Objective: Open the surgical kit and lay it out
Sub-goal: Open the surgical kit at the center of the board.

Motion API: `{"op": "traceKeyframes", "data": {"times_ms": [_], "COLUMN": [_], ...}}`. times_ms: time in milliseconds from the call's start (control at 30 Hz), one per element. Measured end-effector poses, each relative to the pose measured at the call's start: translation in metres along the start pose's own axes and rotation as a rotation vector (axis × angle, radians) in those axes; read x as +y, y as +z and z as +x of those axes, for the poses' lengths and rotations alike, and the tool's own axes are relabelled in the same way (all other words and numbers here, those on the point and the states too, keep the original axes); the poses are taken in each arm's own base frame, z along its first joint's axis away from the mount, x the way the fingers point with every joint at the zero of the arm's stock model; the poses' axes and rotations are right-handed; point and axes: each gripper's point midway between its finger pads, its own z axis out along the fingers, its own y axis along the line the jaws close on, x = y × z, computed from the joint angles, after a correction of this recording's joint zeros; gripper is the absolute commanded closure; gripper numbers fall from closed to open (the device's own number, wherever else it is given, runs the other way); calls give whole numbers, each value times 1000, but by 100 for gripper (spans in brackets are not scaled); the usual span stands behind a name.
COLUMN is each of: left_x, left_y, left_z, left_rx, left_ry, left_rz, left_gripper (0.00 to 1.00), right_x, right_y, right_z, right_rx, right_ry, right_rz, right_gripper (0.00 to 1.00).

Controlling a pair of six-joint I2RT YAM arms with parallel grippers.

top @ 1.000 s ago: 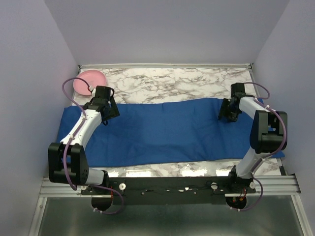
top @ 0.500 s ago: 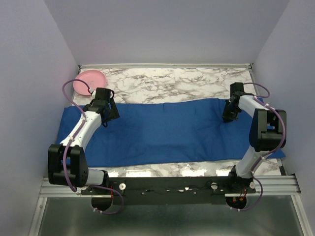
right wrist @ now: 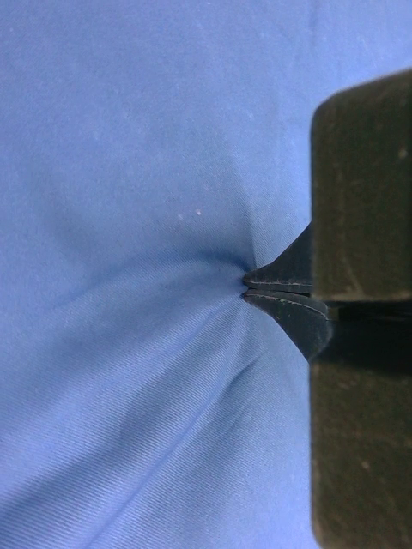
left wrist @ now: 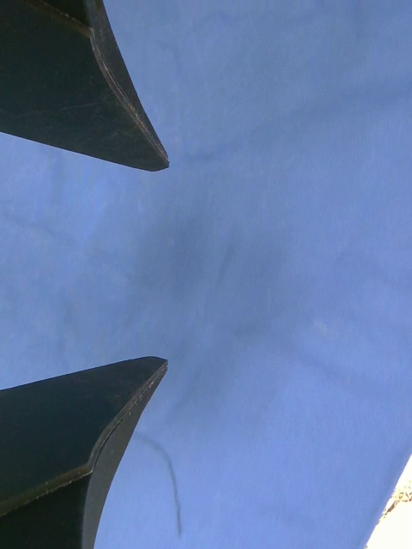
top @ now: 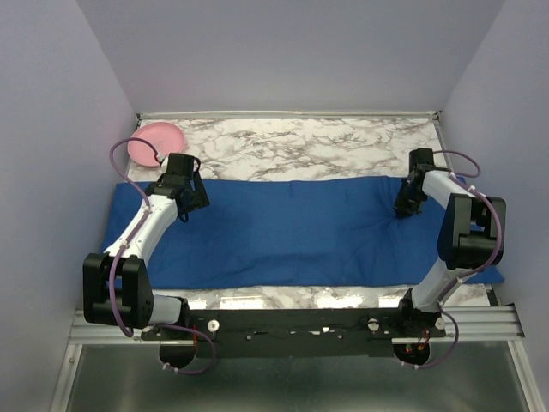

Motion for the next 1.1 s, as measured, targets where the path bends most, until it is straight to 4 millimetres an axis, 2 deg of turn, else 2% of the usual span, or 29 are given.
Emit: {"op": "traceKeyframes", "data": {"times_ms": [67, 167, 200, 233, 500, 633, 767, 867, 967, 1000, 1067, 1100], "left_x": [0, -1, -1, -2, -8, -3, 13, 20, 18, 16, 14, 13], "left_y": [0, 0, 0, 0, 10, 31, 60, 73, 77, 78, 80, 80], "left_z": [0, 0, 0, 0, 1, 3, 18, 30, 30, 31, 30, 30], "left_rx": [0, 0, -1, 0, 21, 57, 138, 190, 195, 196, 196, 197], "left_ry": [-1, -2, -6, -8, -51, -85, -115, -118, -128, -132, -137, -140], "left_rz": [1, 3, 3, 3, 3, -34, -102, -133, -127, -122, -116, -110], "left_gripper": [1, 1, 1, 1, 3, 4, 9, 18, 30, 36, 44, 53], "right_x": [-14, -31, -33, -34, -29, -22, -14, -11, -7, -6, -3, -2], "right_y": [-1, -2, -2, -2, -9, -11, -11, -11, -11, -11, -12, -12], "right_z": [3, 5, 5, 4, -5, -11, -13, -13, -12, -12, -12, -12], "right_rx": [7, 12, 13, 13, -24, -42, -49, -51, -52, -54, -57, -59], "right_ry": [37, 75, 80, 82, 61, 55, 42, 32, 19, 17, 4, 1], "right_rz": [19, 50, 53, 54, 23, -7, -32, -41, -47, -48, -51, -52], "right_gripper": [99, 87, 77, 76, 78, 78, 77, 75, 63, 62, 52, 51]}}
